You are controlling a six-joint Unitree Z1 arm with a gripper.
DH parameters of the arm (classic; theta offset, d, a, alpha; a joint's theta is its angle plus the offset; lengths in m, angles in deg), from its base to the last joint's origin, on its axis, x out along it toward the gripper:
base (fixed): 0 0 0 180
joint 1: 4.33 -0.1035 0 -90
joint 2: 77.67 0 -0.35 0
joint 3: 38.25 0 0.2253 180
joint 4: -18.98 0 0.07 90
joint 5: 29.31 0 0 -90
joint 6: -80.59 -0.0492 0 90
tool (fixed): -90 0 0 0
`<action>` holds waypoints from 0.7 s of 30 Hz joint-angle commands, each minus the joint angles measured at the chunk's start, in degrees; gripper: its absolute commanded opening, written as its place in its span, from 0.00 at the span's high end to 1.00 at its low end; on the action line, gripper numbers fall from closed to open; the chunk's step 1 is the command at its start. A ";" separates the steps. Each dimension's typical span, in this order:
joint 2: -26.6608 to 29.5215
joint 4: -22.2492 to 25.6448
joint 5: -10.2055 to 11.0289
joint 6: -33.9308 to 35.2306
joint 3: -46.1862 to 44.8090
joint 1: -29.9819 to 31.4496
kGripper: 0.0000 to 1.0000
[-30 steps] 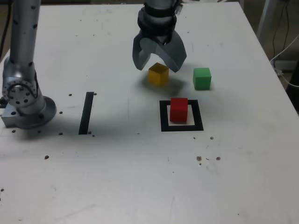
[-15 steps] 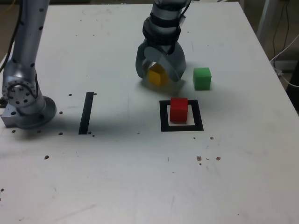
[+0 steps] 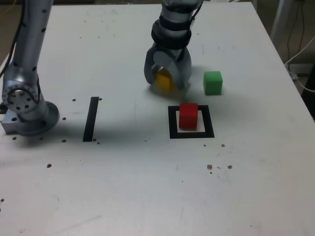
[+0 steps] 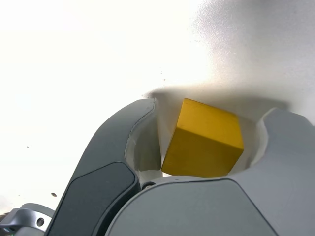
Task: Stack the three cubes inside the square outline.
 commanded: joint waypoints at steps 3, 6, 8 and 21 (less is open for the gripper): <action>-0.28 0.16 -0.07 0.27 0.24 0.10 0.74; -0.29 0.19 -0.07 0.36 0.26 0.10 0.74; -0.29 0.22 -0.07 0.42 0.29 0.10 0.74; 1.22 2.98 -0.14 4.35 2.25 1.52 0.74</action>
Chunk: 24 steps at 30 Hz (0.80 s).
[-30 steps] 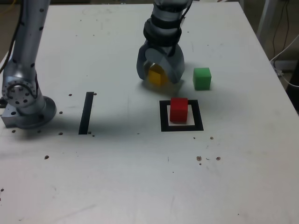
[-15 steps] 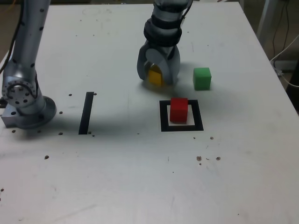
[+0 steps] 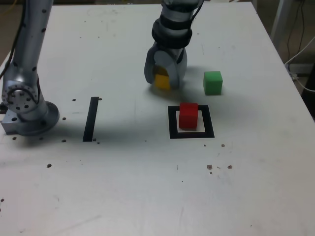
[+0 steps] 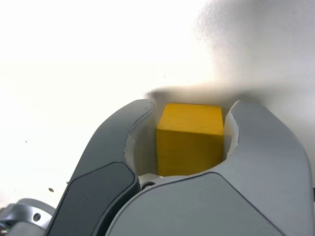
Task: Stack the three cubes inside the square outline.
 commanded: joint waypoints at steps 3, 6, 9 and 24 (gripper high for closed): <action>2.28 3.45 -0.15 4.69 2.21 1.98 0.74; 3.50 6.28 -0.57 8.51 4.02 3.80 0.74; 4.39 8.91 -1.59 12.09 6.16 6.10 0.74; 3.67 15.93 -8.46 22.29 13.15 13.83 0.74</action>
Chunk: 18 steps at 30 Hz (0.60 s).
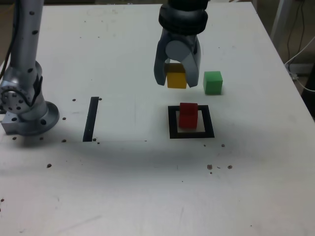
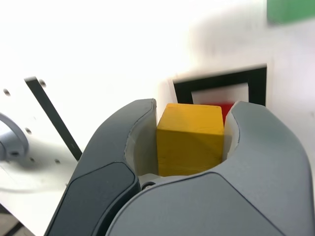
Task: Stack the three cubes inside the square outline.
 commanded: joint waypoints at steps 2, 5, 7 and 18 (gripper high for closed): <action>-1.05 0.42 -1.49 1.31 0.57 0.96 0.74; -1.77 0.64 -2.76 2.32 1.09 1.74 0.74; -2.22 0.76 -3.33 2.88 1.41 2.12 0.74; -5.27 0.06 -5.18 4.52 2.49 3.16 0.74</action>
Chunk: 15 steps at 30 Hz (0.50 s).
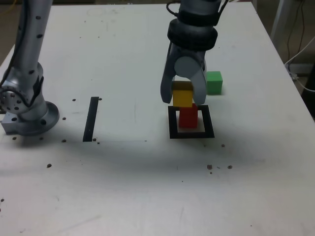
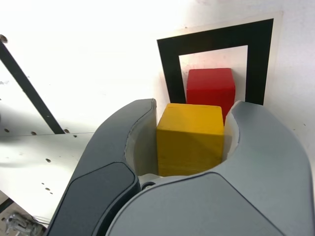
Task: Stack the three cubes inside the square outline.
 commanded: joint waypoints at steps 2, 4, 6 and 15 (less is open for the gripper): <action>-1.03 -0.31 -0.35 0.26 0.47 0.34 0.74; -1.37 -0.44 -0.46 0.32 0.62 0.39 0.74; -1.68 -0.60 -0.59 0.32 0.74 0.42 0.74; -2.63 -1.56 -0.71 -0.02 0.80 0.45 0.47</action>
